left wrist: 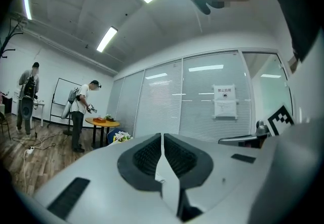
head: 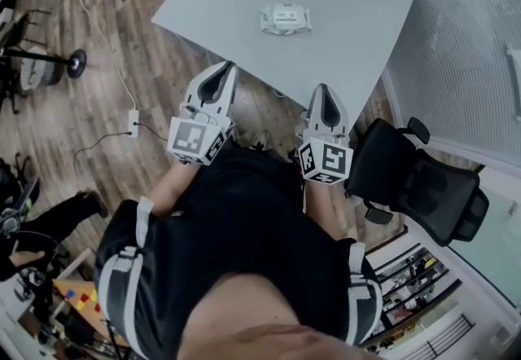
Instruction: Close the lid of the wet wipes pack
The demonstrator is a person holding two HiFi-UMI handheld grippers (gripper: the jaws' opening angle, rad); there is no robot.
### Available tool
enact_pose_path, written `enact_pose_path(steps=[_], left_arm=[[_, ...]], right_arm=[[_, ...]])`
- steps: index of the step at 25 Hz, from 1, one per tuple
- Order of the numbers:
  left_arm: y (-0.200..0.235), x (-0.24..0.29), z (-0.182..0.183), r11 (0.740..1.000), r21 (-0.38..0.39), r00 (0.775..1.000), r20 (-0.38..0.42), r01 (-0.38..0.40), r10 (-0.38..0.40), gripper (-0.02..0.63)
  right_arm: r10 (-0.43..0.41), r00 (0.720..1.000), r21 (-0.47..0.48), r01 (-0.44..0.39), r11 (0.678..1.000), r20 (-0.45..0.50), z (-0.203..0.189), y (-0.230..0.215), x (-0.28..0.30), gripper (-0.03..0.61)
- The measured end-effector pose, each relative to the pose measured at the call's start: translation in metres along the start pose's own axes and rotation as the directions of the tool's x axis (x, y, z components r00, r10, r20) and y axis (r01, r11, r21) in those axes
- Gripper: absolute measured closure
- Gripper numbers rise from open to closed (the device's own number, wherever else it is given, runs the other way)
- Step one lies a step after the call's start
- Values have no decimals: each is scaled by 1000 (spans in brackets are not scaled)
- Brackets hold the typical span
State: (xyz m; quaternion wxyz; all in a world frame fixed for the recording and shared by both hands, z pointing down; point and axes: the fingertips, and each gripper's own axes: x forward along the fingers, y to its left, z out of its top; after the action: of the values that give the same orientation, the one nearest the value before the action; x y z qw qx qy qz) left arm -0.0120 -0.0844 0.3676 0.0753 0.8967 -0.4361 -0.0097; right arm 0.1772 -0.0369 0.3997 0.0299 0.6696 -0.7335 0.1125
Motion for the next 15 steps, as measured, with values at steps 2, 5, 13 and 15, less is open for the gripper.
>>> enact_pose_path(steps=[2, 5, 13, 15], left_arm=[[-2, -2, 4, 1000, 1, 1000, 12, 8, -8, 578], [-5, -10, 4, 1000, -18, 1000, 20, 12, -11, 578], [6, -13, 0, 1000, -24, 1000, 20, 6, -6, 578], [9, -12, 2, 1000, -30, 1000, 23, 2, -2, 578]], right_arm=[[1, 1000, -19, -1, 1000, 12, 3, 4, -2, 557], [-7, 1000, -30, 8, 1000, 17, 3, 7, -7, 557], [-16, 1000, -40, 17, 999, 23, 6, 13, -1, 557], [-16, 1000, -43, 17, 999, 22, 8, 14, 1, 557]])
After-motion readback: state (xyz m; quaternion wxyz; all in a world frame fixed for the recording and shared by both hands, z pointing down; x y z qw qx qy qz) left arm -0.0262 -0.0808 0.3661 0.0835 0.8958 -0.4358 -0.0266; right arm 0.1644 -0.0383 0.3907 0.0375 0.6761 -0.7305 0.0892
